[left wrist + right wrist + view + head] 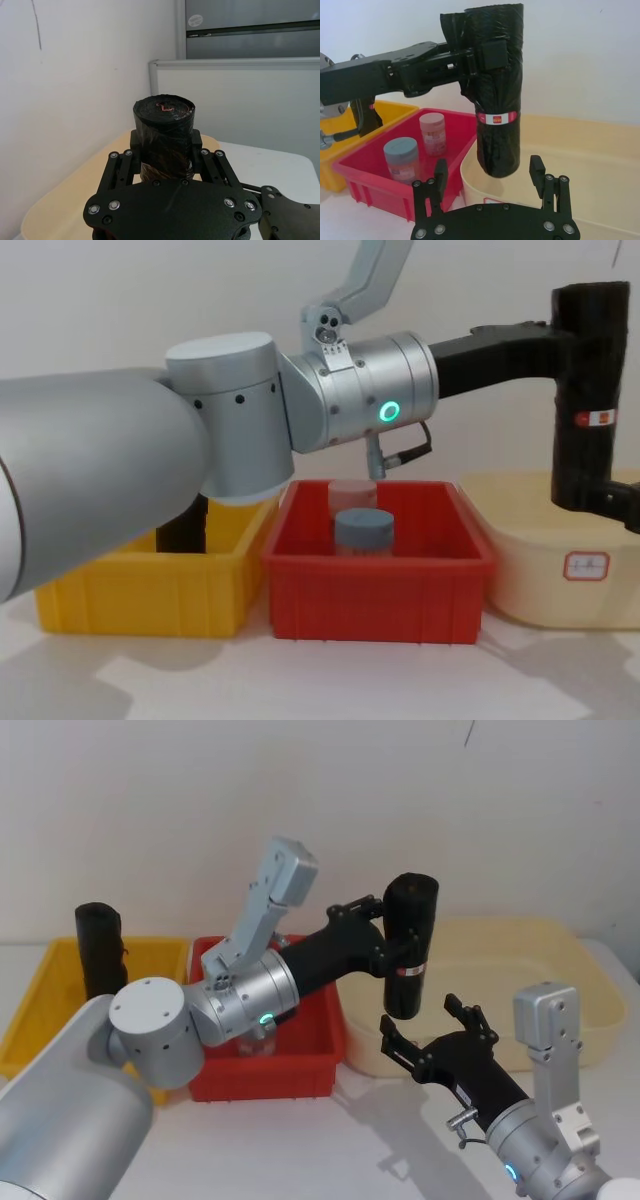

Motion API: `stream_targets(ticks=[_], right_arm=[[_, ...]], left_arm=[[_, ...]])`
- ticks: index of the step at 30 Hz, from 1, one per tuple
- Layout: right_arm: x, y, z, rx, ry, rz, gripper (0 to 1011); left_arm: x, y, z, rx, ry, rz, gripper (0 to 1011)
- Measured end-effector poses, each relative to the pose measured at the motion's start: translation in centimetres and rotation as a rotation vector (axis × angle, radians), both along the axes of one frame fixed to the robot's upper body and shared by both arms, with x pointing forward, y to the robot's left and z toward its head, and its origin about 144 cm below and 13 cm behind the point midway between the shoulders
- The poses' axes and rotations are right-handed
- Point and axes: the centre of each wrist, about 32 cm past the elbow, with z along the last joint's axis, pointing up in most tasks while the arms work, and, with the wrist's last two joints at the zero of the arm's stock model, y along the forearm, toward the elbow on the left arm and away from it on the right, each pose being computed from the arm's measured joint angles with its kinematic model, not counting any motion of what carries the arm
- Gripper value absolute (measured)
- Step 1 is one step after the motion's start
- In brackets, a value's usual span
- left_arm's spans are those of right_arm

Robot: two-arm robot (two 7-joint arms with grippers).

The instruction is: Pick up the garbage bag with the one hand and transfer it to the other hand.

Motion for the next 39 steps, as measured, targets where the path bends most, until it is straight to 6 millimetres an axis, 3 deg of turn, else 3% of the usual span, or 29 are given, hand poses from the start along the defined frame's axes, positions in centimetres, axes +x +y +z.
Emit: stream_targets(ticks=[39], right_arm=[[0.5,0.7,-0.1,-0.058,-0.078,-0.042,1004]], left_arm=[[-1.5,-0.3,0.8,-0.019,-0.021,-0.015,524]])
